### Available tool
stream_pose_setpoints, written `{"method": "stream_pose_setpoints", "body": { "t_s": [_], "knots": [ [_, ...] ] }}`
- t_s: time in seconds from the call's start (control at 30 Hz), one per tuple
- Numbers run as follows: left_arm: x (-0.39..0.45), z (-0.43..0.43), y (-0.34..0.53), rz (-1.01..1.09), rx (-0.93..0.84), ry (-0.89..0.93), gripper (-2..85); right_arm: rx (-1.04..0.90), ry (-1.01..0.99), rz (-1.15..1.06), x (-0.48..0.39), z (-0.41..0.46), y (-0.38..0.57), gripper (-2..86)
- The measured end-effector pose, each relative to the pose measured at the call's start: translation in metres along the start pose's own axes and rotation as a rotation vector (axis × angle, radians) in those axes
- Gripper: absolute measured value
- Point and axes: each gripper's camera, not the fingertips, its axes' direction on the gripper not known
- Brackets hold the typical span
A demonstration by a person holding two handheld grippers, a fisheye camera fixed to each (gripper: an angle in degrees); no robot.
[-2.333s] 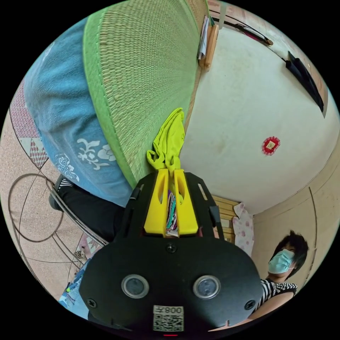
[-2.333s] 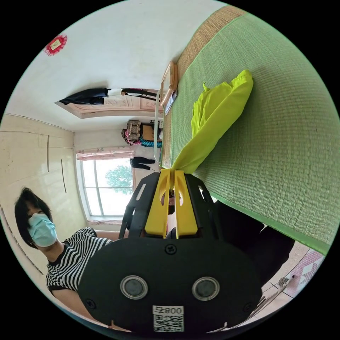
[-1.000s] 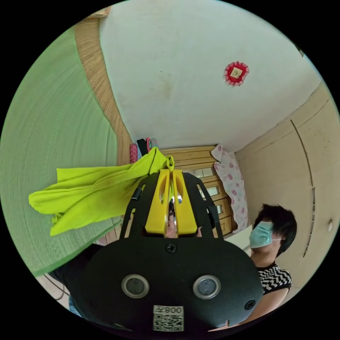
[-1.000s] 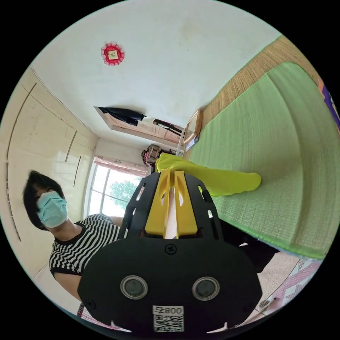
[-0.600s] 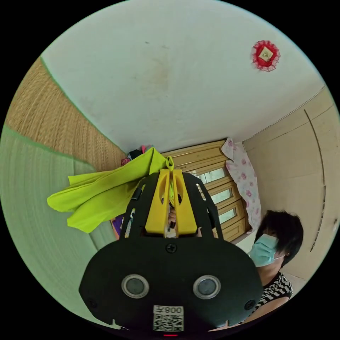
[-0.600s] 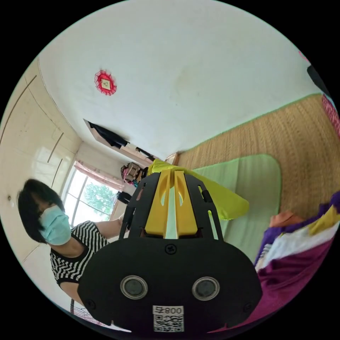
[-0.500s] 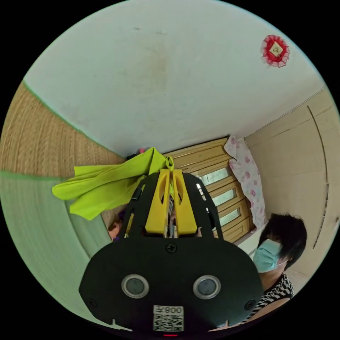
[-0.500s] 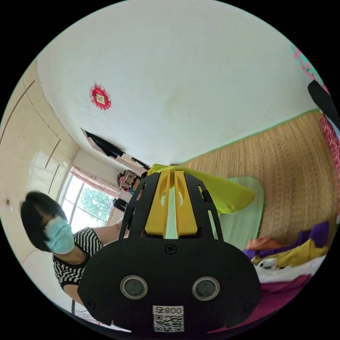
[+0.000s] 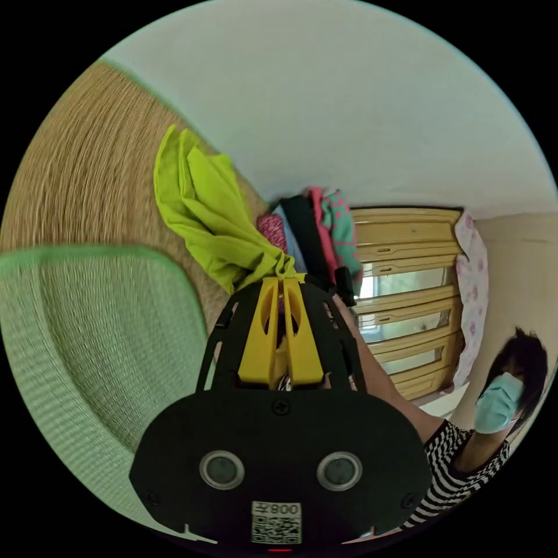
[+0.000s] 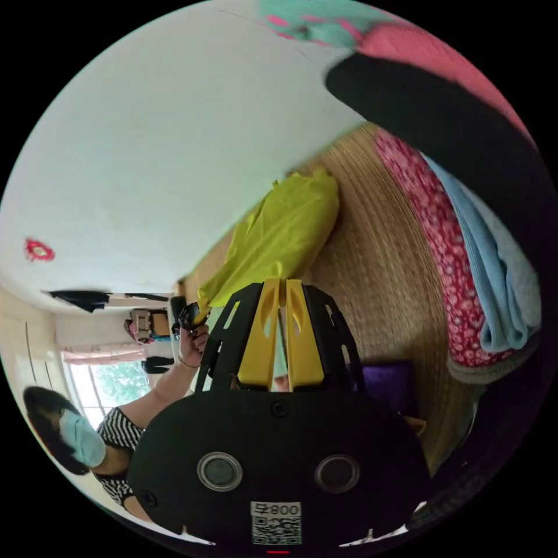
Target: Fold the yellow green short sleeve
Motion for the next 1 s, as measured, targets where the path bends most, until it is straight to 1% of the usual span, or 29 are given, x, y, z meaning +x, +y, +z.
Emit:
{"method": "stream_pose_setpoints", "body": {
  "t_s": [0.07, 0.13, 0.2, 0.3, 0.43, 0.57, 0.67, 0.77, 0.83, 0.9, 0.97, 1.0],
  "knots": [
    [-0.032, 0.034, 0.005, -0.062, -0.060, -0.002, 1.1, -0.098, 0.093, 0.047, 0.016, 0.021, -0.010, 1.5],
    [-0.046, 0.055, 0.007, -0.085, -0.086, -0.002, 1.1, -0.195, 0.177, 0.068, 0.023, 0.039, -0.021, 1.5],
    [-0.056, 0.070, 0.005, -0.092, -0.096, -0.028, 1.2, -0.242, 0.199, 0.072, 0.024, 0.048, -0.029, 1.6],
    [-0.070, 0.092, -0.004, -0.098, -0.130, -0.086, 1.4, -0.294, 0.211, 0.091, 0.022, 0.061, -0.045, 1.7],
    [-0.088, 0.117, -0.018, -0.105, -0.152, -0.132, 1.6, -0.352, 0.289, 0.110, 0.014, 0.075, -0.061, 1.7],
    [-0.103, 0.137, -0.026, -0.106, -0.168, -0.136, 1.7, -0.335, 0.386, 0.108, -0.003, 0.074, -0.070, 1.3],
    [-0.109, 0.144, -0.025, -0.104, -0.174, -0.123, 1.4, -0.276, 0.436, 0.024, -0.040, 0.068, -0.075, 0.7],
    [-0.109, 0.147, -0.018, -0.089, -0.170, -0.126, 0.6, -0.252, 0.460, -0.125, -0.092, 0.078, -0.074, 0.4],
    [-0.108, 0.149, -0.015, -0.079, -0.155, -0.112, 0.4, -0.312, 0.476, -0.219, -0.125, 0.105, -0.076, 0.2],
    [-0.104, 0.153, -0.017, -0.050, -0.141, -0.098, 0.3, -0.376, 0.486, -0.258, -0.141, 0.131, -0.078, 0.1],
    [-0.097, 0.158, -0.025, 0.030, -0.121, -0.141, 0.2, -0.439, 0.509, -0.271, -0.149, 0.156, -0.078, 0.1],
    [-0.096, 0.160, -0.028, 0.046, -0.120, -0.160, 0.2, -0.488, 0.561, -0.272, -0.151, 0.174, -0.077, 0.0]
  ]
}}
